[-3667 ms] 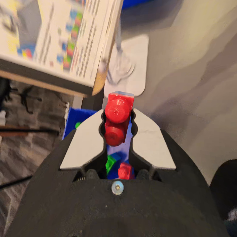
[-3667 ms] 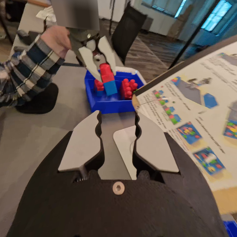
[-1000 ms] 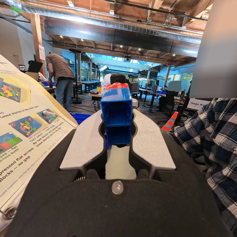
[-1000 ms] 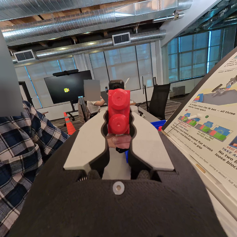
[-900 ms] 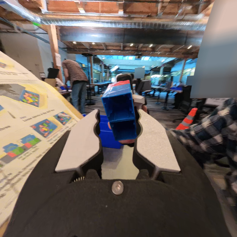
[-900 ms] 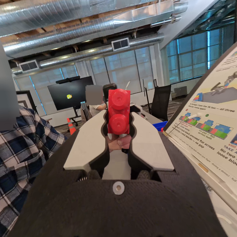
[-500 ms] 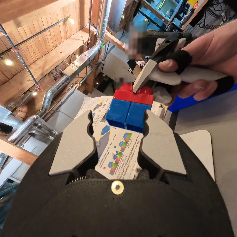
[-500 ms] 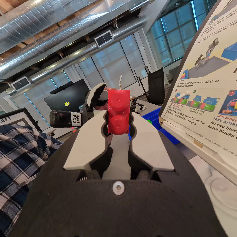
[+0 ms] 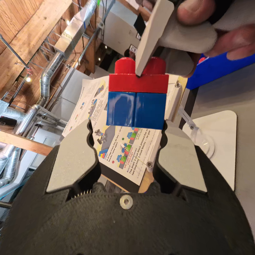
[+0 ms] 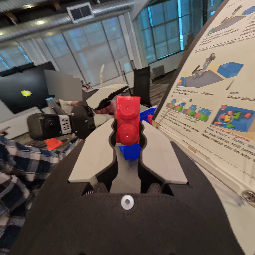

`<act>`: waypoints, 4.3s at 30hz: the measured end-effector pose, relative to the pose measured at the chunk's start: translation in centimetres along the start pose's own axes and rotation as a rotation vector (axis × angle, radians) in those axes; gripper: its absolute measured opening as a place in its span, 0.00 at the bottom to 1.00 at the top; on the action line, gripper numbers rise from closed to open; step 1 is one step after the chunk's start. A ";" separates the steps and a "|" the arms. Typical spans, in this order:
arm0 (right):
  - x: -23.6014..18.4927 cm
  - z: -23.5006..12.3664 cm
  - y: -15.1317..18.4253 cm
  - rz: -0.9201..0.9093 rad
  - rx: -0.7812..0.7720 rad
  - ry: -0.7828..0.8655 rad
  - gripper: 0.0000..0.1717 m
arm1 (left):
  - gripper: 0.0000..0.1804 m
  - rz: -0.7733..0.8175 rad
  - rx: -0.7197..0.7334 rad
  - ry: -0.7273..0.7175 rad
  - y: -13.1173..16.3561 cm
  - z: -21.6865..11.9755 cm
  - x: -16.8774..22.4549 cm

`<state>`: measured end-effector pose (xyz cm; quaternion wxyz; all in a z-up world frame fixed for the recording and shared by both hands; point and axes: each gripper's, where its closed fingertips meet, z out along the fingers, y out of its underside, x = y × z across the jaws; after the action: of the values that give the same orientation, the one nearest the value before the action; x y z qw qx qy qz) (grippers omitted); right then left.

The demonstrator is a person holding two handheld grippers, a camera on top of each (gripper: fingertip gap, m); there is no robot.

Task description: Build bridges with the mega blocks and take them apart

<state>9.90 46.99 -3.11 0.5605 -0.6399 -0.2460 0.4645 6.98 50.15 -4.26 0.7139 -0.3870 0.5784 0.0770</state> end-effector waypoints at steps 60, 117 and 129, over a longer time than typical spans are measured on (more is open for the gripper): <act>-4.4 -4.7 6.5 -1.016 -0.493 -0.191 0.36 | 0.44 -1.206 0.575 1.274 -6.2 -4.6 8.4; -6.8 -4.6 4.8 -1.405 -0.480 -0.065 0.22 | 0.40 -1.466 0.860 1.317 -9.7 -5.5 6.8; -8.7 -6.0 3.6 -1.456 -0.475 -0.056 0.21 | 0.39 -1.419 0.848 1.339 -11.2 -6.5 6.5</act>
<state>10.52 35.94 -4.09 0.5663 -0.4077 -0.7127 -0.0712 10.30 36.10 -5.04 0.2080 -0.3188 0.4748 -0.7935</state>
